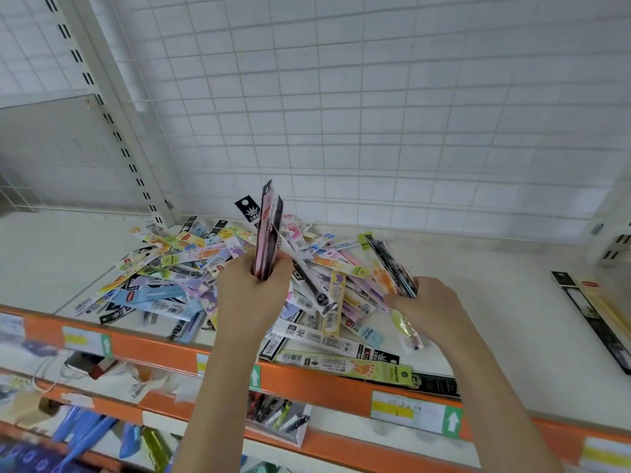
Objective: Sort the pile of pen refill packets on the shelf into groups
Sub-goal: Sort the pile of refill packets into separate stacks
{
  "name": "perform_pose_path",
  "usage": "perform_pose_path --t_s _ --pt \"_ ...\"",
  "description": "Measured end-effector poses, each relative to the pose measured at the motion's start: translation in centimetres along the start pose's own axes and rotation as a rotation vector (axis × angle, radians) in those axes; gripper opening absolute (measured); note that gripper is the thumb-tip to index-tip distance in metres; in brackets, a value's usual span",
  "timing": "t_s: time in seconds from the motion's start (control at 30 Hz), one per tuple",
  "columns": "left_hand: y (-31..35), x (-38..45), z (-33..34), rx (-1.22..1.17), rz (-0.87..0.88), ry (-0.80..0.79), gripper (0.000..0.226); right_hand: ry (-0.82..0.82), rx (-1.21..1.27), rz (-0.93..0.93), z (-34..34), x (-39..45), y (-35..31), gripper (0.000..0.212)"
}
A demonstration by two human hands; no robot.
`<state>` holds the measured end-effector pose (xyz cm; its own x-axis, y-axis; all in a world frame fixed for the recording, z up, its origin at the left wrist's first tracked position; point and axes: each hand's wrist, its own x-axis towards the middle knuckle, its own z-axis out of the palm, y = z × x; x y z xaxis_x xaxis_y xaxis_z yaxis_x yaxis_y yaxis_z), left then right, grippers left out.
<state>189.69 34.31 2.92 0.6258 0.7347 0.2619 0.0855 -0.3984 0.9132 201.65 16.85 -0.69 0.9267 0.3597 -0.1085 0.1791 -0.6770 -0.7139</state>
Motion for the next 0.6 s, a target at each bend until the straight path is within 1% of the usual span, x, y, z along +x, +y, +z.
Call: perform_pose_path --t_s 0.13,0.23,0.3,0.37,0.4,0.5,0.57,0.6 --pt "-0.1 -0.1 0.2 0.065 0.02 -0.005 0.026 0.004 -0.006 0.001 -0.3 -0.7 0.7 0.011" --pt "-0.8 -0.1 0.7 0.138 -0.004 -0.078 0.016 0.04 -0.012 0.003 -0.4 -1.0 1.4 0.017" --pt "-1.0 -0.2 1.2 0.142 -0.059 -0.181 0.018 0.047 0.033 0.014 -0.6 -1.4 1.7 0.026" --pt "-1.1 0.0 2.0 0.205 -0.106 -0.276 0.009 0.047 0.085 0.019 -0.9 -1.9 1.8 0.035" --pt "-1.1 0.1 2.3 0.256 -0.114 -0.306 0.013 0.051 0.099 0.017 -1.0 -2.1 1.8 0.037" --pt "-0.8 0.8 3.4 0.375 -0.121 -0.378 0.039 0.097 0.083 -0.002 -1.3 -2.3 2.0 0.037" --pt "-0.7 1.3 4.1 0.441 -0.101 -0.416 0.046 0.126 0.025 -0.018 -1.5 -2.1 2.1 0.034" --pt "-0.8 1.6 4.4 0.48 -0.085 -0.425 0.046 0.136 0.011 -0.025 -1.6 -2.0 2.2 0.035"
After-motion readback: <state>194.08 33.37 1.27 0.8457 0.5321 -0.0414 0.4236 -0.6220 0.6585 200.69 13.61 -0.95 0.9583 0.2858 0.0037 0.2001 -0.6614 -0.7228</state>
